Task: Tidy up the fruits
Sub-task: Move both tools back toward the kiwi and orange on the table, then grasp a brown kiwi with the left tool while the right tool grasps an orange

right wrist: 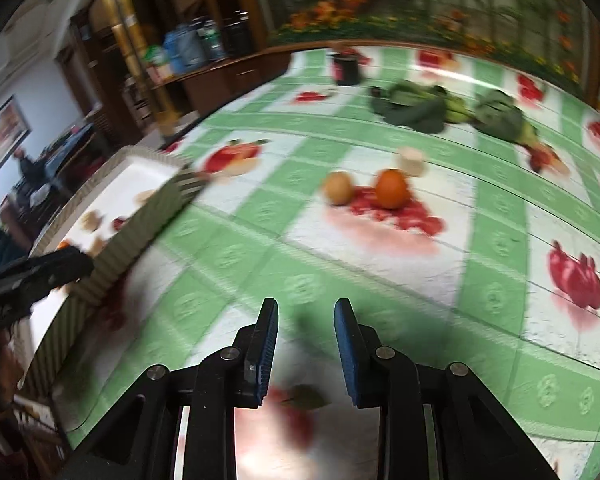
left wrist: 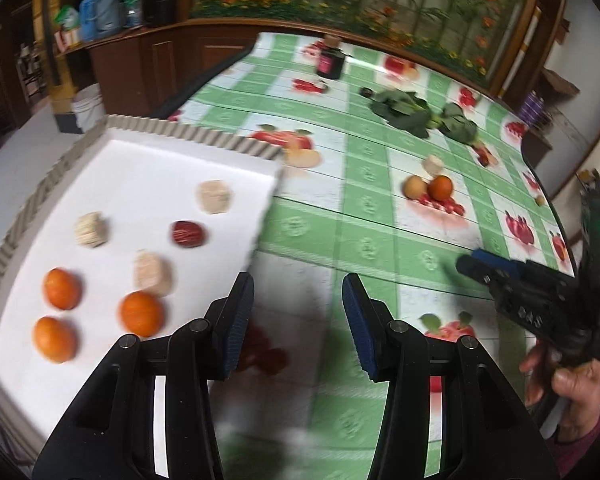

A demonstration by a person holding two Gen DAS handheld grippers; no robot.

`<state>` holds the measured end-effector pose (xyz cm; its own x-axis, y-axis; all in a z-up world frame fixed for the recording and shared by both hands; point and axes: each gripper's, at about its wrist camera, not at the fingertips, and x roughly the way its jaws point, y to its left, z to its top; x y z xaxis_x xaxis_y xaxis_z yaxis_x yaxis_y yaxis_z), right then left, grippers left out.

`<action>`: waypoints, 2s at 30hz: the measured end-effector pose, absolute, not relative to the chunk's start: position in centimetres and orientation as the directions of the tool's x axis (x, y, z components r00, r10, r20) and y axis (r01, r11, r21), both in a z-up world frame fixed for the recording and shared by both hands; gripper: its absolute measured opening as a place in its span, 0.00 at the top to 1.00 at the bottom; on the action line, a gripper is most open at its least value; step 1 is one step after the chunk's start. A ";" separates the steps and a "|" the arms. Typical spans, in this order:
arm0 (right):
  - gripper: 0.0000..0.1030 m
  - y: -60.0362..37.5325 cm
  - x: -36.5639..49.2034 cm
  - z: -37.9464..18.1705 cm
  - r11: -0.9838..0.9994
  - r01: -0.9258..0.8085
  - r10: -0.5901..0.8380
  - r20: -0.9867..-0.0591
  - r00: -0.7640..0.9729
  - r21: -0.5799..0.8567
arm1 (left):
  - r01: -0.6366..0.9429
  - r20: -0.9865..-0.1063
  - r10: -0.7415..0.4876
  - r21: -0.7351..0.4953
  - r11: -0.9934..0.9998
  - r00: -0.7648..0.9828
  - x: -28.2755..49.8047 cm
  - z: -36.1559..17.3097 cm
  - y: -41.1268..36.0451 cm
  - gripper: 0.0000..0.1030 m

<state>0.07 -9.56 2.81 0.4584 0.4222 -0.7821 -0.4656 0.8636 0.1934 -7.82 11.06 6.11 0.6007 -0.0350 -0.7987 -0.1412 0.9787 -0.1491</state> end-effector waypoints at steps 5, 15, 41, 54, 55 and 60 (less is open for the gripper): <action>0.72 -10.4 2.9 2.4 0.882 -0.433 0.398 -0.786 0.472 0.187 | -0.099 -0.811 -0.055 -0.138 0.985 0.583 -5.9 5.8 8.9 0.55; 0.72 -10.1 7.9 2.9 0.885 -0.413 0.414 -0.770 0.486 0.215 | -0.053 -0.820 -0.081 -0.135 0.989 0.566 -1.9 5.4 5.7 0.55; 0.80 -14.9 11.2 2.9 0.850 -0.369 0.521 -0.705 0.482 0.376 | 0.025 -0.833 -0.088 -0.089 0.996 0.545 8.8 1.5 -0.1 0.56; 0.66 -11.3 11.5 1.9 0.832 -0.438 0.533 -0.708 0.464 0.339 | -0.003 -0.816 -0.088 -0.109 0.994 0.571 6.7 2.2 1.9 0.76; 0.66 -11.1 11.8 1.4 0.841 -0.433 0.516 -0.723 0.459 0.326 | -0.005 -0.815 -0.090 -0.113 0.994 0.573 6.4 2.4 2.0 0.76; 0.71 -11.8 12.0 1.2 0.833 -0.399 0.545 -0.690 0.475 0.383 | -0.004 -0.805 -0.126 -0.157 0.988 0.580 4.5 3.2 3.0 0.76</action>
<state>11.95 -11.81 1.21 0.4754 0.5452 -0.6904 -0.3992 0.8330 0.3829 4.55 2.98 3.18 0.5796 -0.1262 -0.8051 -0.0036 0.9875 -0.1573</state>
